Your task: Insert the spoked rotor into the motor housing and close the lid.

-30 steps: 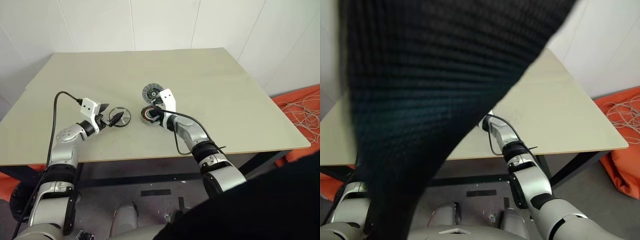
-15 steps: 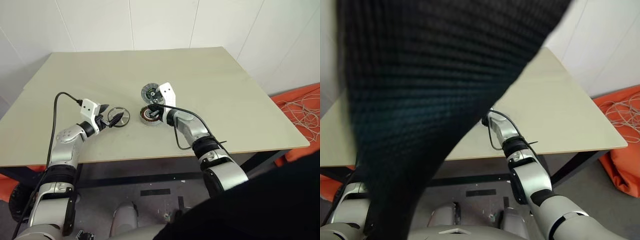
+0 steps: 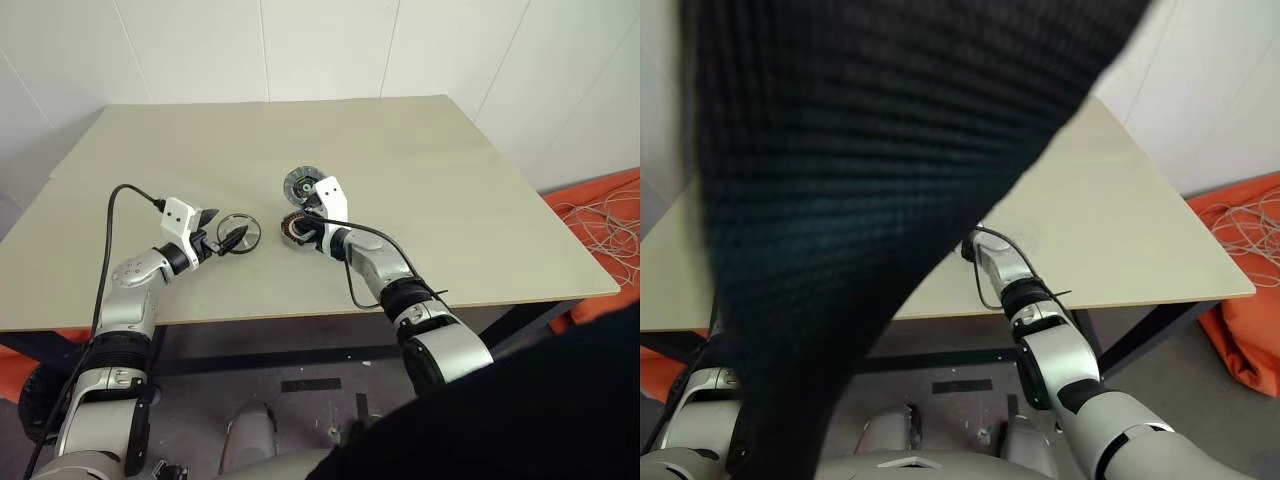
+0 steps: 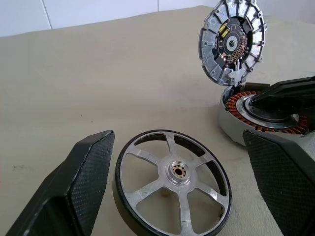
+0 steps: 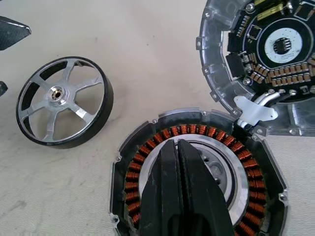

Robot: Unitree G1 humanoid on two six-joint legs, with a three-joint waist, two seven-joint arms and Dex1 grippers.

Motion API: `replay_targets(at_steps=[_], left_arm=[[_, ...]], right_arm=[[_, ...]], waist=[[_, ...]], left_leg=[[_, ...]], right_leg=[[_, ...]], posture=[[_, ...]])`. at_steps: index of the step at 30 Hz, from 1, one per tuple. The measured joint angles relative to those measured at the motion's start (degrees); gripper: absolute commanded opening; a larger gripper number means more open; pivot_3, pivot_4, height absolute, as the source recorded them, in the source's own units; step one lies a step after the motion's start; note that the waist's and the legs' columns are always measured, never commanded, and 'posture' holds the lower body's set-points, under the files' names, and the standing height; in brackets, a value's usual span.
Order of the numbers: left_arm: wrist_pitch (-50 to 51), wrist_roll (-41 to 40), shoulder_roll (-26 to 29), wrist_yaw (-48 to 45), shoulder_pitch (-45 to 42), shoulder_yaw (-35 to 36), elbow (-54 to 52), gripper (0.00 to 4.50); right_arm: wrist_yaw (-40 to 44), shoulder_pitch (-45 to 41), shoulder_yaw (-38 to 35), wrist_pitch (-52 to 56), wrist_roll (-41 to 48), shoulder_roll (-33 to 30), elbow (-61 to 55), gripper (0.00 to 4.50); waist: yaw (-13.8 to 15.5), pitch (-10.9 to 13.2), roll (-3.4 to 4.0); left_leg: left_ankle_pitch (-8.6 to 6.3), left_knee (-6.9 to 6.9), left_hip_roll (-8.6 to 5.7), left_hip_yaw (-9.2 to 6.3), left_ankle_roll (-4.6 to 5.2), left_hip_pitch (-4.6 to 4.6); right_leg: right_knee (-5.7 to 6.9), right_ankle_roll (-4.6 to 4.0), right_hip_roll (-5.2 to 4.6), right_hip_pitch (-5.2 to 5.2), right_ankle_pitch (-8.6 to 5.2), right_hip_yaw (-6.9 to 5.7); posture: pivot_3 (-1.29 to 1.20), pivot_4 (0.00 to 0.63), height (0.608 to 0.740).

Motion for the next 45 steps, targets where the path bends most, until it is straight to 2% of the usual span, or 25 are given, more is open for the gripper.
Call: replay_targets(at_steps=[9, 17, 25, 33, 45], left_arm=[[0.2, 0.0, -0.6, 0.1, 0.0, -0.9, 0.0, 4.42], [0.3, 0.0, -0.2, 0.1, 0.2, -0.9, -1.1, 4.42], [0.5, 0.0, -0.2, 0.2, 0.7, -0.9, -1.5, 4.42], [0.5, 0.0, -0.2, 0.1, 0.6, -1.3, -1.5, 4.42], [0.6, 0.0, 0.2, 0.3, 0.9, -1.1, -1.9, 4.42]], right_arm=[[-0.5, -7.5, -2.0, -1.8, 0.1, -0.9, 4.1, 0.02], [-1.7, -5.5, -2.2, -4.2, -1.1, 0.6, 10.3, 0.02], [-1.5, -5.6, -2.7, -4.3, -1.1, -0.8, 10.2, 0.02], [0.2, -8.5, -3.4, -3.2, 0.0, 0.6, 4.1, 0.02], [-2.3, -5.5, -2.9, -4.0, -1.2, 3.1, 10.5, 0.02]], waist=[[-0.1, 0.0, 0.01], [-0.1, 0.0, 0.01], [0.1, 0.0, 0.03], [-0.1, 0.0, 0.03], [-0.1, 0.0, 0.03]], left_leg=[[0.03, -0.02, 0.21, 0.03, -0.07, -0.11], [0.07, 0.00, 0.32, 0.04, -0.14, -0.04], [0.13, 0.01, 0.39, 0.04, -0.22, -0.04], [0.14, -0.06, 0.50, 0.05, -0.26, -0.11], [0.16, -0.03, 0.48, 0.02, -0.30, 0.02]], right_leg=[[0.00, -0.12, 0.23, -0.19, -0.03, 0.00], [0.04, -0.22, 0.32, -0.16, 0.02, 0.00], [0.07, -0.33, 0.39, -0.16, 0.09, -0.01], [0.05, -0.42, 0.55, -0.30, 0.04, -0.01], [0.09, -0.43, 0.54, -0.20, 0.05, 0.01]], posture=[[0.00, 0.000, 0.740], [0.00, 0.000, 0.740], [0.00, 0.000, 0.740], [0.00, 0.000, 0.740], [0.00, 0.000, 0.740]])
